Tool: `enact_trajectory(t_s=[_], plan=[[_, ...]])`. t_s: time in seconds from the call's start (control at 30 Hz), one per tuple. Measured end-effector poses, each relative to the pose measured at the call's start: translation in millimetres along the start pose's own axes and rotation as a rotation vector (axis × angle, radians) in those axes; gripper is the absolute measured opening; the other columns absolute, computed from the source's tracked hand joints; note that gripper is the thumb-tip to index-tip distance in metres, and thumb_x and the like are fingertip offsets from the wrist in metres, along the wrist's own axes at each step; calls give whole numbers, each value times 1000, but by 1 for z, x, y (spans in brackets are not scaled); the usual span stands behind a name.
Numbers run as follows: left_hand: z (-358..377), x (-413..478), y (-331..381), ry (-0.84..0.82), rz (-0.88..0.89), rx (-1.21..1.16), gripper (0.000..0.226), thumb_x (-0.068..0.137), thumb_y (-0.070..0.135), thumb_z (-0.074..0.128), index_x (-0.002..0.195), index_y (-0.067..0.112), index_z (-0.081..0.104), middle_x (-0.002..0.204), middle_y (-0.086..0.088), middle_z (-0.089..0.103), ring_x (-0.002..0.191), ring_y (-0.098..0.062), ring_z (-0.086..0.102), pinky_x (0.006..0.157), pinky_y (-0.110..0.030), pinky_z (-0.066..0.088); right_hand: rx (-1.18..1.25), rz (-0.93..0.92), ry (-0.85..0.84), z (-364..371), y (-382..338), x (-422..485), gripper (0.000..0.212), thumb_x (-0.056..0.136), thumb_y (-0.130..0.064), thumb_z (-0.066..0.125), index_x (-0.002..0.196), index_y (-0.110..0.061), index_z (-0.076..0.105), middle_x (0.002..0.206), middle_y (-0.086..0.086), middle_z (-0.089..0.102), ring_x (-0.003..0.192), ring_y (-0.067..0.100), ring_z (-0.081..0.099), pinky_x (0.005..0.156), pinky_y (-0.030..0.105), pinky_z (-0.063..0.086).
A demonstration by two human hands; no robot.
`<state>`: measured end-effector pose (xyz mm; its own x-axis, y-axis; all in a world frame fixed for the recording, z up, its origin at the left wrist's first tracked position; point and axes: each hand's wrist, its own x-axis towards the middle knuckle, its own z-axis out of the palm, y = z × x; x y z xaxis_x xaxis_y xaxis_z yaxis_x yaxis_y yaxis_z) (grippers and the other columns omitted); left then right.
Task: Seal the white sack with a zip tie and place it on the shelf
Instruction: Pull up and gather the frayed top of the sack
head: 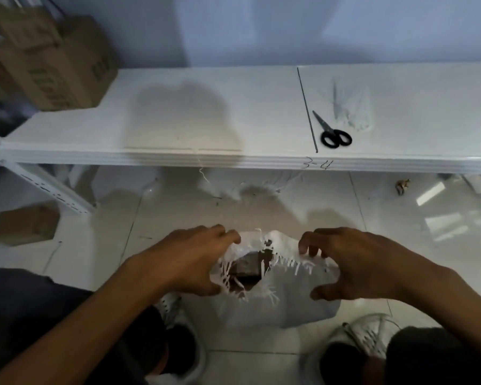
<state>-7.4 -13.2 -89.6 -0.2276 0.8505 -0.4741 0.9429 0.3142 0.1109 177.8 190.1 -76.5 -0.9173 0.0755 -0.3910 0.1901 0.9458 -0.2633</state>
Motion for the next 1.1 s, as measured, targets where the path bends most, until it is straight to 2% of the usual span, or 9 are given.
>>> enact_trajectory(t_s=[0.17,0.27,0.33,0.43,0.57,0.63,0.8,1.0,1.1], plan=[[-9,0,-3,-4,-63,16,61,75,48,76,125,32,45,120,6,57,101,-19,58,70,-31,43,-175,11,-14,1,-1,1,44,78,-49,67,110,-36,40,109,-17,56,82,8,54,61,23,44],[-9,0,-5,6,-84,81,32,82,27,75,107,22,56,108,-2,60,90,-23,62,69,-35,51,-254,60,-29,5,-1,4,31,85,-39,64,108,-31,44,109,-10,61,92,14,63,62,25,43],[-6,1,-9,46,-107,58,18,83,14,71,96,22,61,101,-2,60,84,-23,63,64,-33,50,-272,73,-15,12,2,6,22,88,-35,60,104,-28,48,105,-6,63,93,18,65,66,29,49],[-5,1,-16,146,-151,-79,20,81,10,72,91,27,70,97,1,64,81,-19,64,62,-29,44,-228,53,85,16,6,6,16,87,-32,62,100,-27,54,98,-5,64,91,19,66,71,37,55],[-8,1,-28,293,-191,-183,25,77,10,77,98,24,76,100,-2,75,87,-20,70,75,-35,57,-199,64,222,8,15,4,15,87,-26,65,98,-22,55,89,-4,59,83,21,66,62,36,54],[-11,2,-34,374,-198,-234,21,76,13,79,93,24,78,95,-4,77,84,-21,71,76,-39,58,-189,86,283,4,19,3,15,87,-24,66,92,-20,52,86,-2,57,78,25,65,59,39,52],[-22,2,-44,579,-176,-325,27,72,11,83,94,27,80,89,-2,79,82,-19,72,73,-27,53,-156,90,395,-3,30,0,16,84,-14,67,92,-18,54,85,2,57,71,31,63,53,43,52],[-19,5,-56,662,-141,-332,30,71,5,83,94,24,80,88,-1,79,80,-18,72,70,-21,43,-184,91,486,-1,38,5,22,80,-6,68,94,-17,56,86,5,60,71,38,64,49,43,52],[-11,8,-57,627,-165,-287,30,75,3,78,98,23,78,95,-4,78,89,-23,72,74,-28,50,-133,94,513,2,39,10,34,78,-11,74,104,-19,55,92,6,66,72,32,66,49,33,50]])
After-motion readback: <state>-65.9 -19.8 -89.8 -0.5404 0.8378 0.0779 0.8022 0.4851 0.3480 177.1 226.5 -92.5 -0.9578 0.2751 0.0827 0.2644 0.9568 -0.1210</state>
